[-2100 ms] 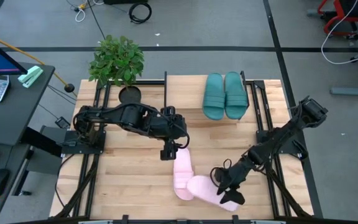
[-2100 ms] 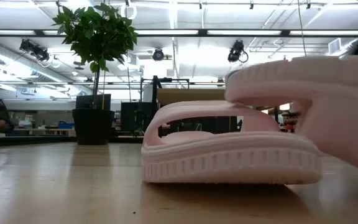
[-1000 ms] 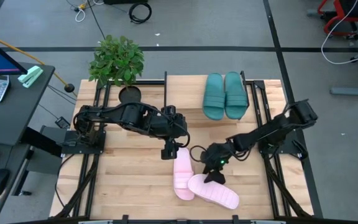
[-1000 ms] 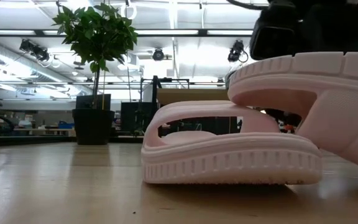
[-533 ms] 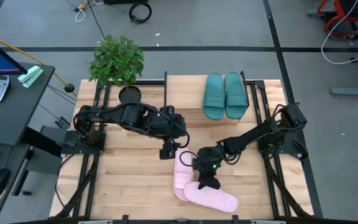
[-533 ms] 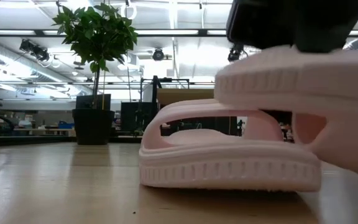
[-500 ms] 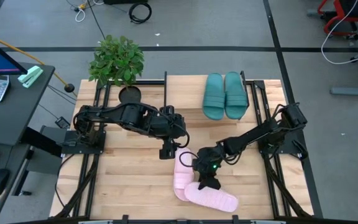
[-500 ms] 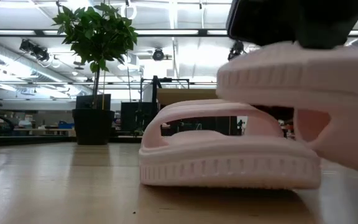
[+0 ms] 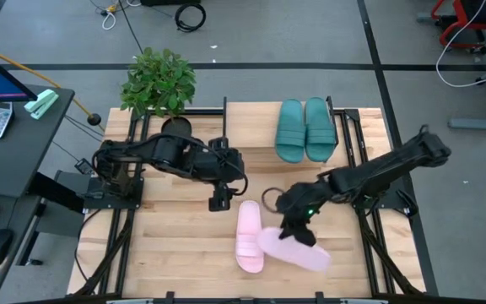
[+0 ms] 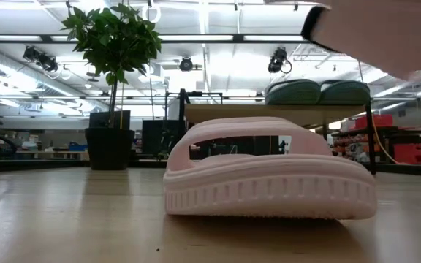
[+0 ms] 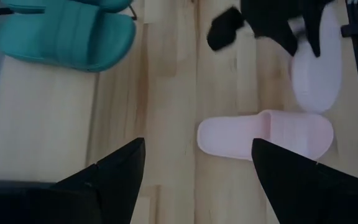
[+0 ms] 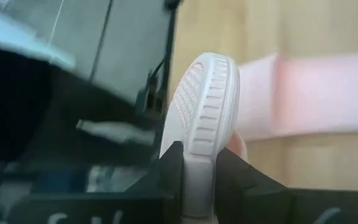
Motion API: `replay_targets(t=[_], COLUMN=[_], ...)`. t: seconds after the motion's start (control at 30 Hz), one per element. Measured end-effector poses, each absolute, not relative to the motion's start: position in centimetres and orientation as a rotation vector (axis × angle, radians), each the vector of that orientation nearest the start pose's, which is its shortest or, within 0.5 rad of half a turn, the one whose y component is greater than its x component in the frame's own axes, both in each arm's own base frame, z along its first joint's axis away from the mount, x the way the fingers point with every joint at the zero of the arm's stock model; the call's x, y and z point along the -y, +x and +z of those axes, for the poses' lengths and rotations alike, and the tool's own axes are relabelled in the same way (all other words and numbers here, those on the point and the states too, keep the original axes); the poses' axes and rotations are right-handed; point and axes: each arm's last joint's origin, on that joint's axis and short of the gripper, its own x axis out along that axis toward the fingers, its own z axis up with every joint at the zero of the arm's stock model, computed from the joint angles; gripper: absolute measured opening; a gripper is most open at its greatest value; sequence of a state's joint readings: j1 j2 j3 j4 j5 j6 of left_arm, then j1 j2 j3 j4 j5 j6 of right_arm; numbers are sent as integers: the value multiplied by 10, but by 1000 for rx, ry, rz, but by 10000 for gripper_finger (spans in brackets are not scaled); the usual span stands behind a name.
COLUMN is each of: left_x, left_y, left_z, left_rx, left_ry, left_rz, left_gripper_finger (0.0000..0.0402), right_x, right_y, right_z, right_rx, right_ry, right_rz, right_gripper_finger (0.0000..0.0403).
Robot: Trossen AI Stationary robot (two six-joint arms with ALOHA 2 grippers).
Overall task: Pick and place slides into the shelf
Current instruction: Put the right pink slipper on the shelf
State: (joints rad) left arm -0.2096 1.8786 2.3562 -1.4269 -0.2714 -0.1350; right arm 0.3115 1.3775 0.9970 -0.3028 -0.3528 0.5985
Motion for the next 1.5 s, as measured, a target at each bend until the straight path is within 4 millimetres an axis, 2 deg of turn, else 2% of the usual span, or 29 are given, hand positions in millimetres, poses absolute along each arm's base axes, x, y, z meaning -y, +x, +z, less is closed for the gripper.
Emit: replay_targets(t=[0.2, 0.4, 0.6, 0.8, 1.0, 1.2, 1.33, 1.5], left_x=[61, 59, 59, 59, 58, 58, 58, 58], left_y=[328, 324, 323, 323, 324, 324, 324, 324], left_z=[454, 457, 456, 456, 456, 456, 456, 456], left_rx=[-883, -874, -887, -888, -888, -888, -889, -889], left_ry=[101, 103, 107, 107, 107, 108, 108, 107], left_rz=[156, 166, 167, 167, 173, 173, 173, 173], left_gripper_finger=[298, 298, 298, 298, 298, 298, 298, 298], right_x=[-82, -65, -50, -25, -9, 6, 16, 37], right_y=[247, 220, 198, 184, 184, 192, 204, 227], right_z=[311, 342, 362, 376, 395, 408, 406, 390], right_rx=[-622, -396, -243, -106, 67, 174, 161, 53], right_ry=[549, 497, 446, 441, 368, 131, -53, -255], right_rz=[209, 1, -150, -330, -366, -357, -351, -344], right_gripper_finger=[58, 58, 58, 58, 57, 57, 57, 57])
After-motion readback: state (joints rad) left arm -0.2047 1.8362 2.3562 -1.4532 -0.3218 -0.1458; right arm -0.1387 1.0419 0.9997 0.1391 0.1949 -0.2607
